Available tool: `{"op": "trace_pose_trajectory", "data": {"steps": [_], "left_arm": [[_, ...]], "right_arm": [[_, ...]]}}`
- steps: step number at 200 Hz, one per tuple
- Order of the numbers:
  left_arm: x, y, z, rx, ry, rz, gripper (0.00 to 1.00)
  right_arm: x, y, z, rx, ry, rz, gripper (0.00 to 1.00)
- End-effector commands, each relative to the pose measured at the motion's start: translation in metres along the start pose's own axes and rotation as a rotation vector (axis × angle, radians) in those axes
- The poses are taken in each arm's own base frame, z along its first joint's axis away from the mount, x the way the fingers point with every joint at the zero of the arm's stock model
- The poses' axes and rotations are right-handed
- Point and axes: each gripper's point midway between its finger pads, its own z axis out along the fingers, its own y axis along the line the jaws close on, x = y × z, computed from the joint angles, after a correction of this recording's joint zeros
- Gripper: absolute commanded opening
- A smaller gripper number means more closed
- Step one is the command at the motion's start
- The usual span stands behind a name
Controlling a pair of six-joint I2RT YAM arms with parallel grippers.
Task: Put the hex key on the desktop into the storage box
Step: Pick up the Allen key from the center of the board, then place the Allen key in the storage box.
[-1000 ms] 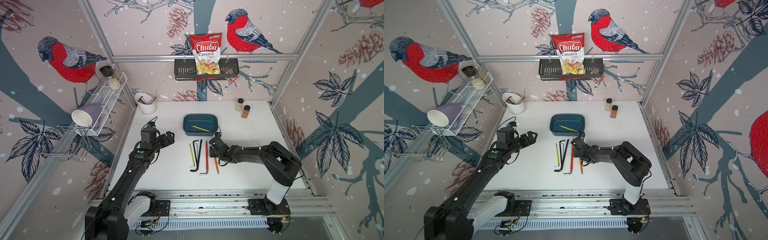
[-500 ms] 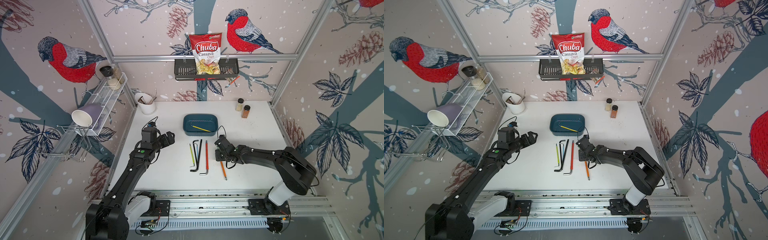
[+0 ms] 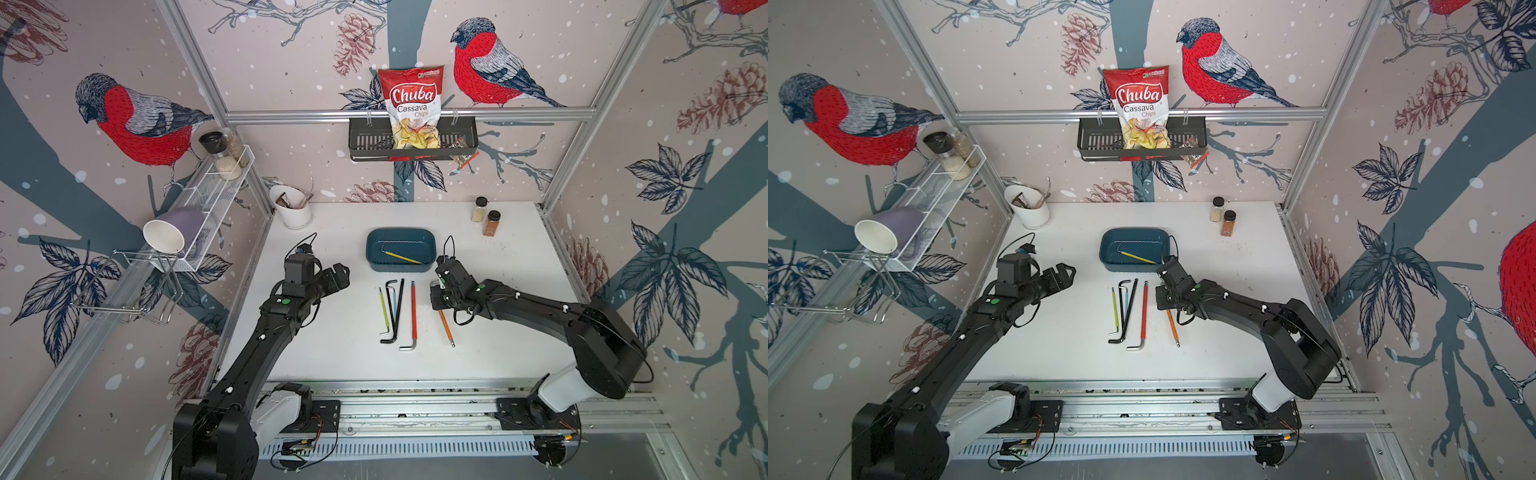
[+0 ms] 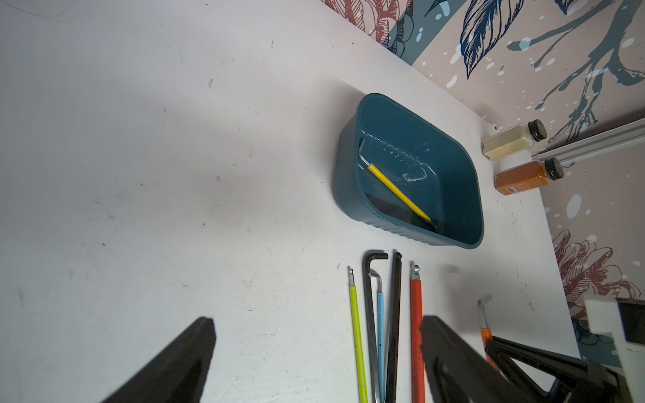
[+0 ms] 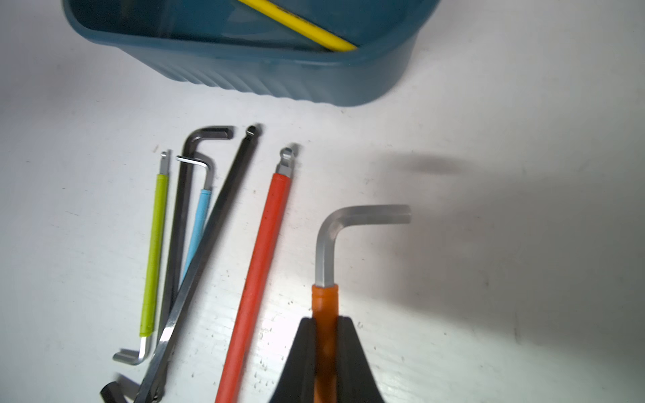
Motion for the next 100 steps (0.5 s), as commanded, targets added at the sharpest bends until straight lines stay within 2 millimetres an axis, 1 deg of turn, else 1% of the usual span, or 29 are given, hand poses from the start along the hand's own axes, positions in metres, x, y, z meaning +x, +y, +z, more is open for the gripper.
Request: {"op": "trace_pose_trajectory", "data": {"steps": [1,40,55,80,100], "left_arm": [[-0.008,0.001,-0.002,-0.016,-0.035,-0.014,0.95],[-0.016,-0.005,-0.01,-0.002,-0.068,-0.011,0.95],[-0.018,-0.003,-0.011,-0.009,-0.081,-0.007,0.95],[-0.017,-0.001,-0.008,-0.017,-0.076,-0.009,0.95],[-0.015,-0.003,-0.004,-0.006,-0.057,-0.018,0.95]], "right_arm": [[-0.012,0.005,-0.008,-0.033,-0.011,-0.043,0.0],[-0.035,0.009,-0.013,-0.038,-0.032,-0.086,0.0],[-0.042,0.012,-0.014,-0.043,-0.041,-0.094,0.0],[-0.055,0.018,-0.015,-0.058,-0.064,-0.116,0.0],[-0.063,0.023,-0.013,-0.073,-0.069,-0.14,0.0]]}}
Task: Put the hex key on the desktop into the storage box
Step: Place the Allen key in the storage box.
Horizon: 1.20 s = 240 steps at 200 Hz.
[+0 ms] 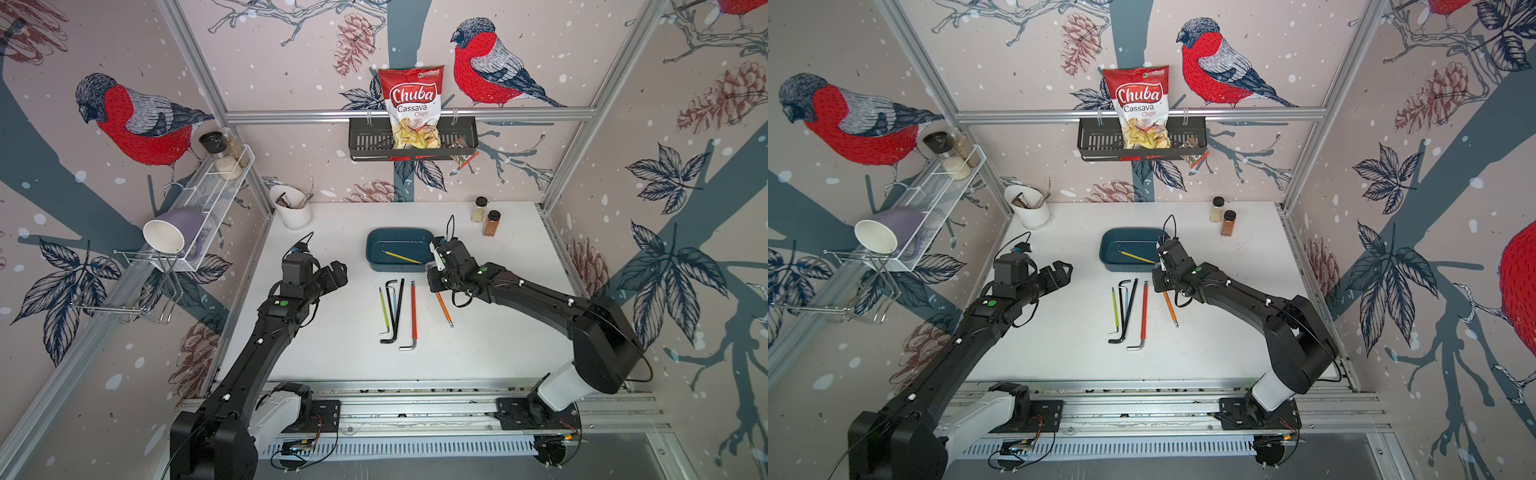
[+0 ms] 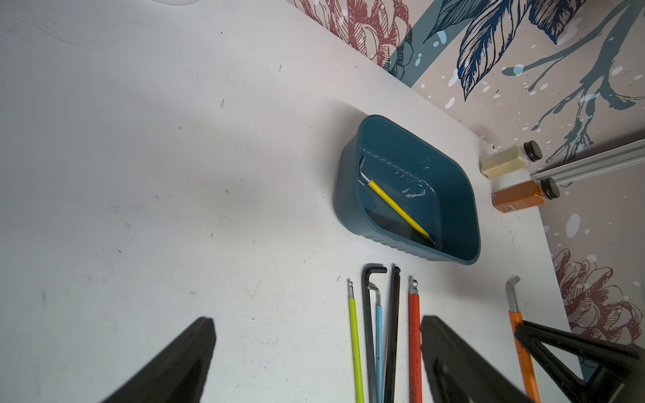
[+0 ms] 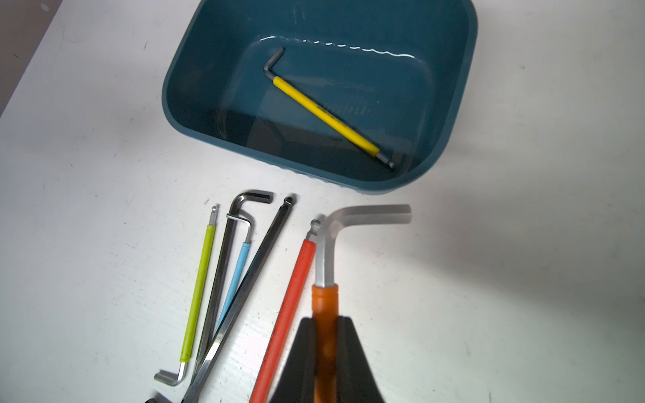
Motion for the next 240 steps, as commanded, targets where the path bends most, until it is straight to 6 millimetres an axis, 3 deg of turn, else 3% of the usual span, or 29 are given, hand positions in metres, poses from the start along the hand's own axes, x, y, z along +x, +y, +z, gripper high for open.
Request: {"op": "trace_pose_trajectory", "data": {"steps": [1,104,159,240], "left_arm": [[-0.005,-0.005,0.003,0.018,-0.008,-0.003,0.95],[-0.012,-0.011,0.012,0.017,0.021,-0.001,0.95],[-0.015,-0.007,0.026,0.012,-0.001,-0.022,0.95],[-0.017,-0.01,0.043,0.022,0.02,-0.023,0.95]], "right_arm": [[-0.009,0.006,0.001,-0.025,-0.002,-0.048,0.0],[-0.066,0.014,0.018,-0.12,-0.015,-0.234,0.0],[-0.098,0.015,0.049,-0.17,0.012,-0.323,0.0],[-0.126,0.028,0.097,-0.227,0.037,-0.441,0.0]]}}
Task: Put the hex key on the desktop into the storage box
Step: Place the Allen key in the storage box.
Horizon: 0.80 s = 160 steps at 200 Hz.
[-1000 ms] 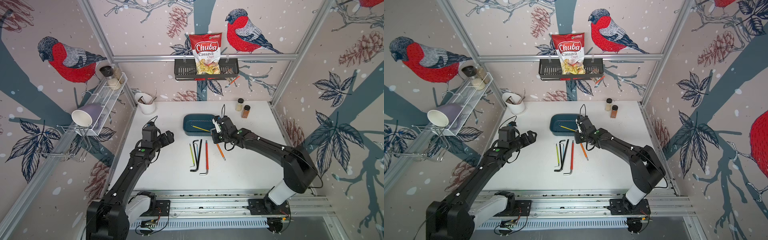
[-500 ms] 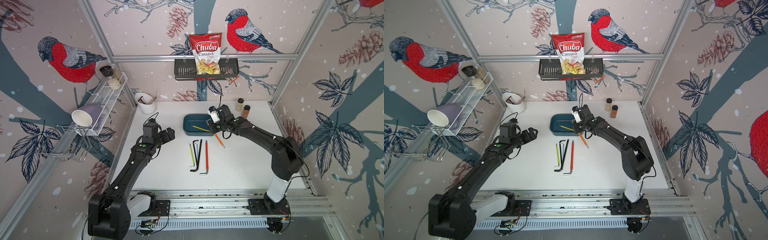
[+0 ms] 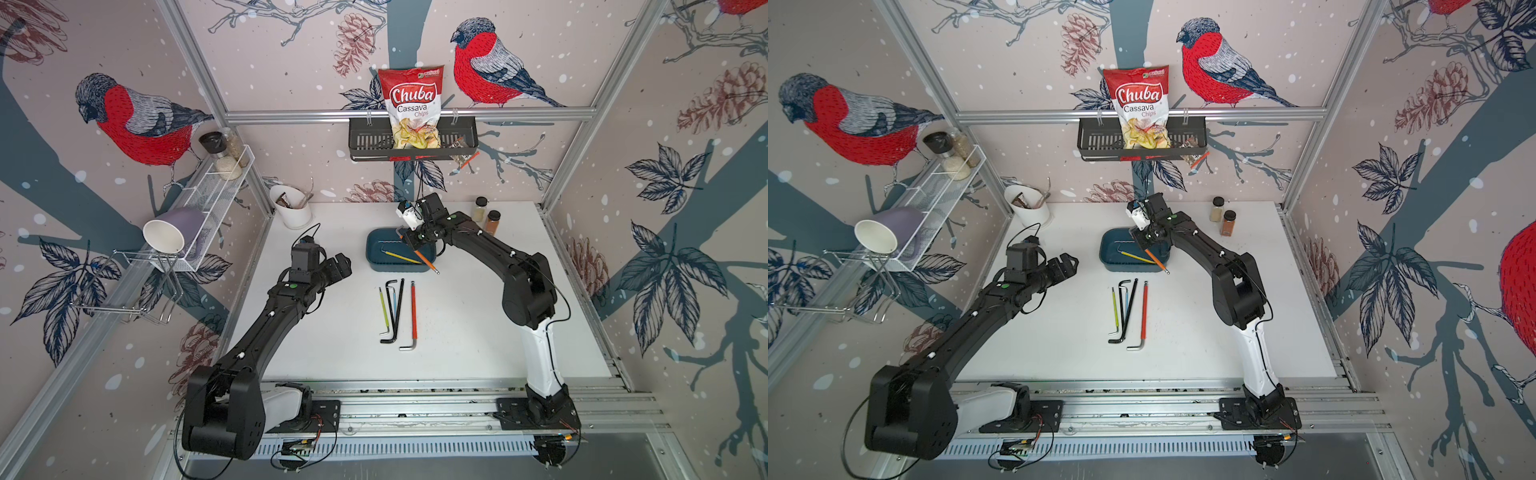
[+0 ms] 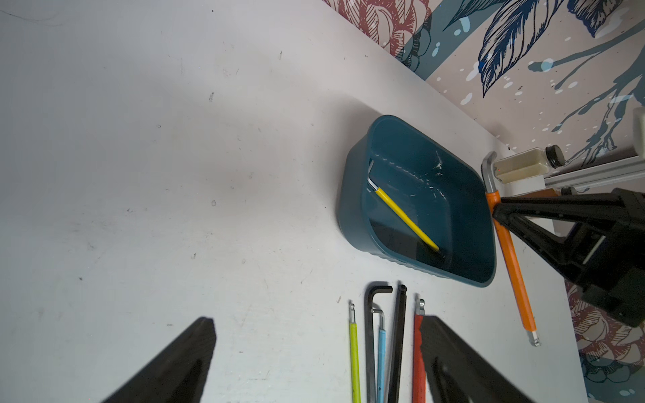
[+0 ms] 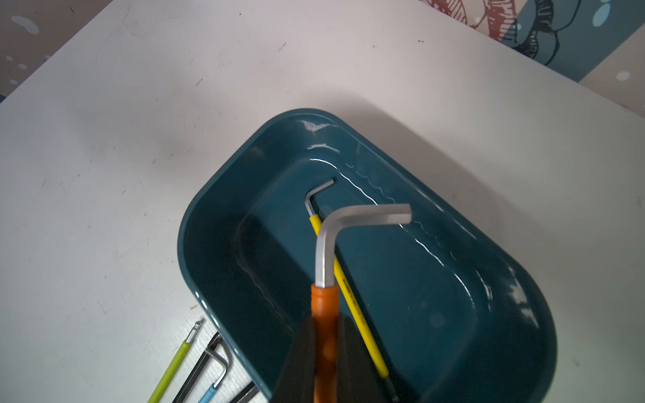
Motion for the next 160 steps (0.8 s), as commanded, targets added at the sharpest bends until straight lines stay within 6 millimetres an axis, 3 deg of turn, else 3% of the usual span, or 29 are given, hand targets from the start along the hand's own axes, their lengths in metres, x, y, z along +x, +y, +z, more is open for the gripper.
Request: {"op": "trace_pose_trajectory", "data": {"steps": [1,89,160], "left_arm": [[-0.011,-0.008,0.003,0.031,-0.03,0.007,0.95],[-0.017,-0.012,0.006,0.028,-0.03,0.008,0.95],[-0.012,-0.008,0.007,0.014,-0.011,0.003,0.95]], "right_arm": [[-0.003,0.004,0.006,-0.038,0.011,-0.067,0.0],[-0.019,0.001,0.036,-0.104,-0.034,-0.159,0.0],[-0.004,0.007,0.067,-0.146,-0.021,-0.165,0.0]]}}
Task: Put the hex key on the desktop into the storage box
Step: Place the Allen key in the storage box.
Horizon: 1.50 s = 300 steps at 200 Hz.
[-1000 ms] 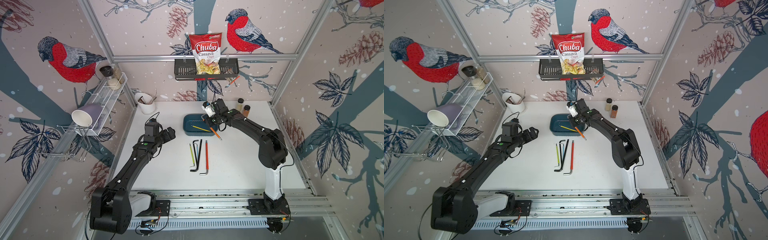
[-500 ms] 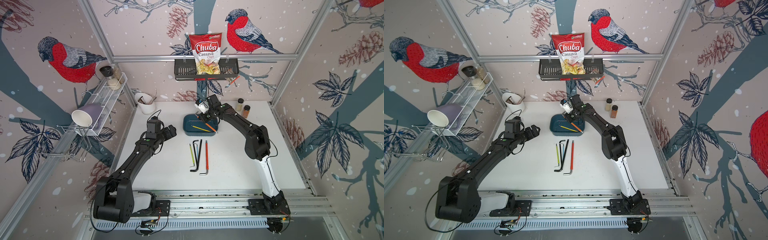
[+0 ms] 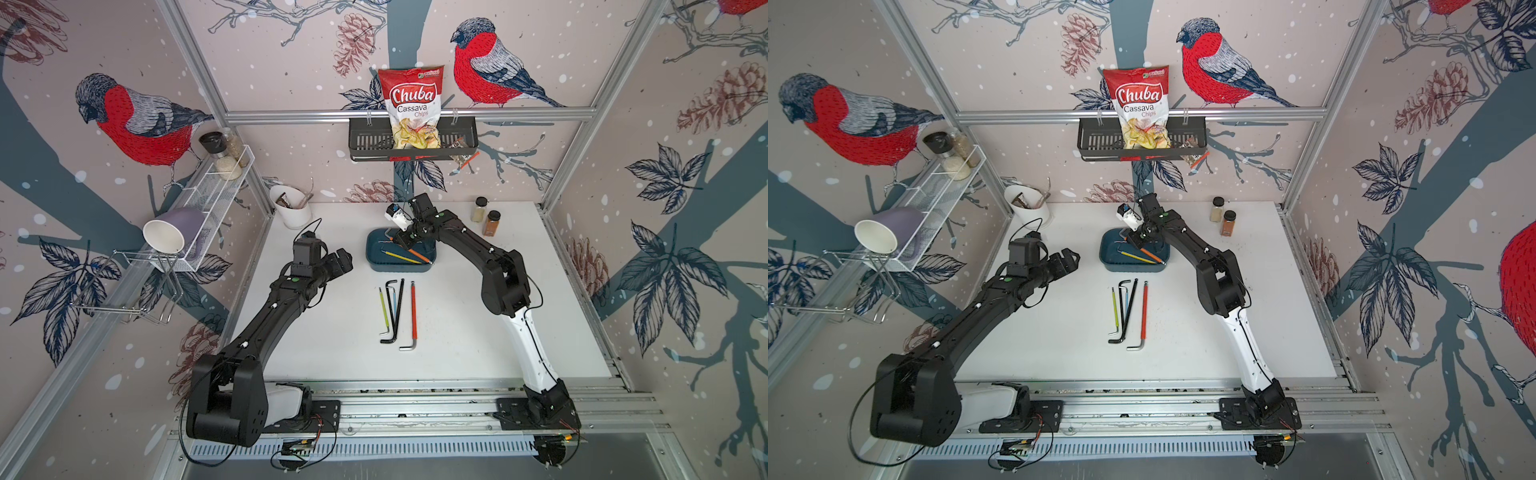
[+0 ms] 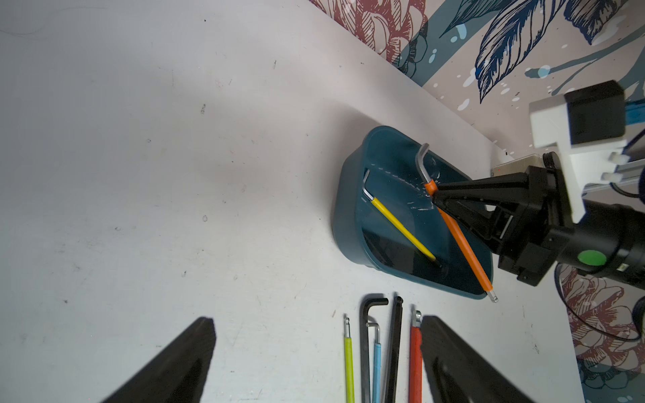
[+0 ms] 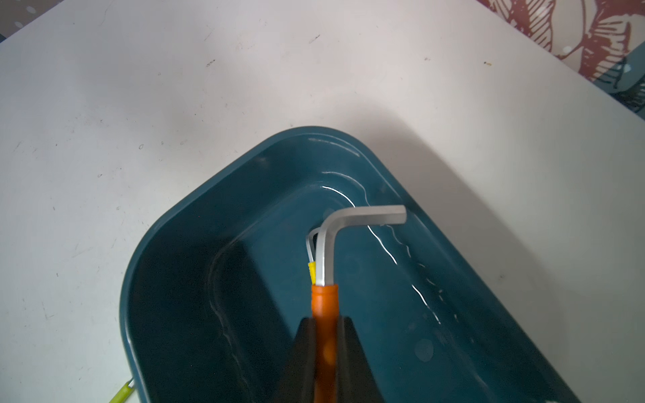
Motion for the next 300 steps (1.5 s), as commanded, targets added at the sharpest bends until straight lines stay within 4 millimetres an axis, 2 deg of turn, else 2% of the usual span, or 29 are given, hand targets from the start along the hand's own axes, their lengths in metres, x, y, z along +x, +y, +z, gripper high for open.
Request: {"op": "trace_pose_trajectory", "data": {"steps": [1,53,81,110,144,161,178,193,209,234,265,300], "left_arm": [[-0.003,-0.003,0.0,0.01,-0.01,0.002,0.95],[0.001,-0.001,0.0,0.002,0.006,0.003,0.95],[0.005,0.003,-0.001,-0.007,0.01,-0.001,0.95],[0.01,0.004,-0.001,-0.002,0.022,-0.015,0.95],[0.012,0.008,-0.003,-0.013,0.012,-0.012,0.95],[0.007,0.008,-0.005,-0.019,-0.012,0.004,0.95],[0.001,0.007,-0.007,-0.012,-0.047,0.019,0.95],[-0.006,0.003,-0.01,-0.002,-0.078,0.031,0.95],[-0.011,0.0,-0.013,0.008,-0.098,0.05,0.95],[-0.015,-0.002,-0.018,0.013,-0.12,0.092,0.95],[-0.017,-0.007,-0.028,0.03,-0.146,0.103,0.95],[-0.016,0.0,-0.045,0.007,-0.186,0.088,0.95]], "right_arm": [[-0.006,0.006,0.008,-0.025,-0.033,-0.025,0.0],[0.005,0.009,0.027,-0.016,-0.013,-0.032,0.01],[0.0,0.007,0.032,0.003,-0.041,-0.033,0.05],[-0.004,0.009,0.039,-0.015,-0.074,-0.026,0.16],[-0.005,0.007,0.038,0.001,-0.08,-0.018,0.33],[-0.014,0.006,0.03,0.012,-0.096,-0.008,0.47],[-0.029,0.008,0.012,0.009,-0.132,0.01,0.6],[-0.039,0.009,-0.003,0.016,-0.153,0.021,0.66],[-0.048,0.011,-0.02,0.034,-0.175,0.033,0.68],[-0.045,0.016,-0.036,0.072,-0.18,0.067,0.69],[-0.031,0.028,-0.049,0.148,-0.162,0.088,0.69],[-0.01,0.044,-0.066,0.225,-0.149,0.145,0.69]]}}
